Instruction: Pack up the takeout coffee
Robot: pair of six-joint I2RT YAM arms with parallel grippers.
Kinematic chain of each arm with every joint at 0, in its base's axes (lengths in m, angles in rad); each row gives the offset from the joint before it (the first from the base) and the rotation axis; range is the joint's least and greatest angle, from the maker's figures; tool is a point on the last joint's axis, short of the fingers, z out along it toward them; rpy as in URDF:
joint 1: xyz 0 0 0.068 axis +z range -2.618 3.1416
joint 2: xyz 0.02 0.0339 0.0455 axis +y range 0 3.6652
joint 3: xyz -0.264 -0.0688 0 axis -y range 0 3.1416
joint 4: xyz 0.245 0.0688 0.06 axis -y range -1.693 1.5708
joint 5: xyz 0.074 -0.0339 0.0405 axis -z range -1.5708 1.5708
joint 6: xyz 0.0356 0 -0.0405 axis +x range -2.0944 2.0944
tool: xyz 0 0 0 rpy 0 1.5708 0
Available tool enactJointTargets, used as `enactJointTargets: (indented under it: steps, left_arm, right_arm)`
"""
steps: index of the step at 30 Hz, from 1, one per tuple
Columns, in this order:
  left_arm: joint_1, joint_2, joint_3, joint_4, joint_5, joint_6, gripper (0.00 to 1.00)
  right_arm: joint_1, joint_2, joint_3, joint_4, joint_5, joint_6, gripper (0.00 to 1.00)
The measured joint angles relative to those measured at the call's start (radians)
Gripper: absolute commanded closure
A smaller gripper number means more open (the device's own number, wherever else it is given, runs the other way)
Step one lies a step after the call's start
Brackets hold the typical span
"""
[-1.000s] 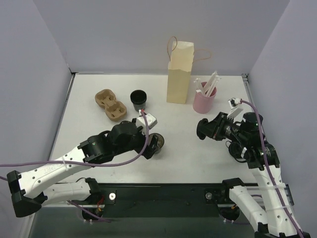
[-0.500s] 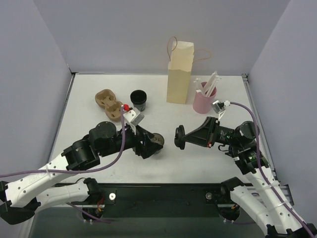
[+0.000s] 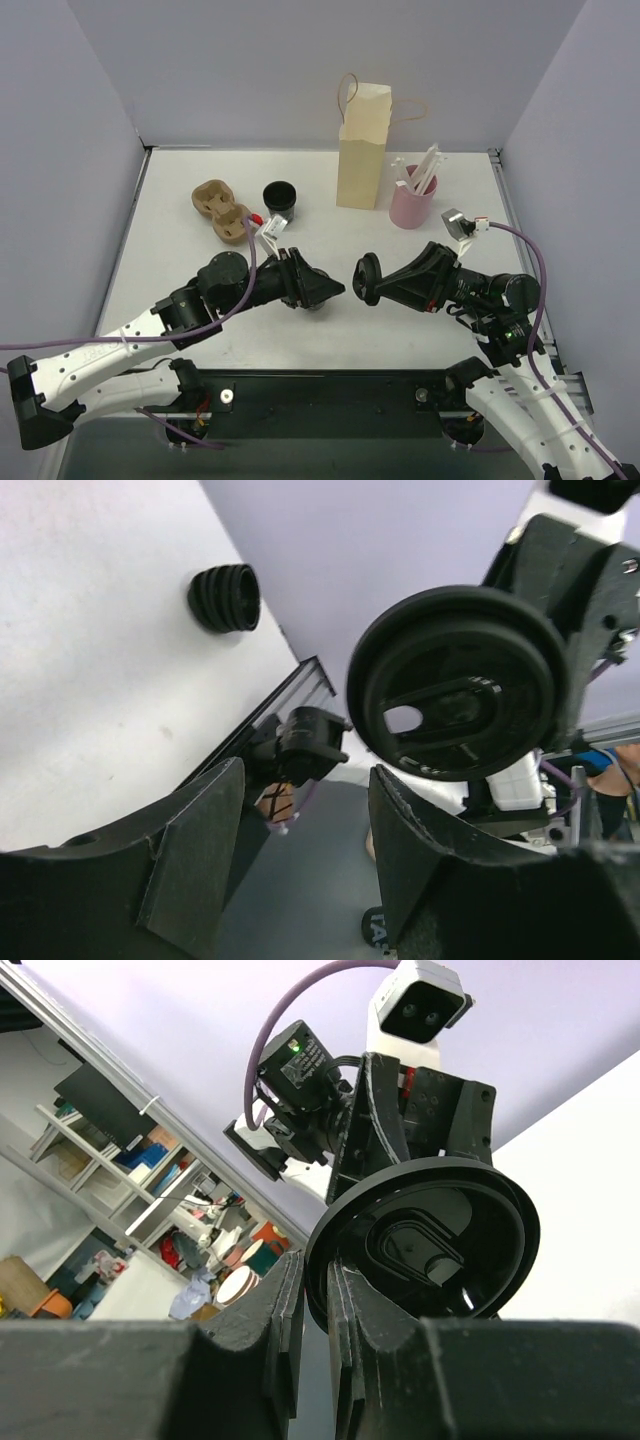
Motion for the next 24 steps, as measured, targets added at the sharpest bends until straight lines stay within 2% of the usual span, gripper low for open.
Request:
enactJointTargets:
  steps: [9,18,24]
  left_arm:
    - [0.0,0.033,0.0,0.171,0.022,-0.095,0.42]
    - [0.0,0.076,-0.016,0.252,0.041,-0.15,0.53]
    - [-0.001,0.12,-0.037,0.287,0.072,-0.183,0.54]
  right_arm:
    - [0.0,-0.011,-0.003,-0.007,0.023,-0.03,0.89]
    - [0.0,-0.032,-0.032,0.002,0.04,-0.032,0.89]
    - [0.0,-0.039,-0.045,0.008,0.05,-0.03,0.89]
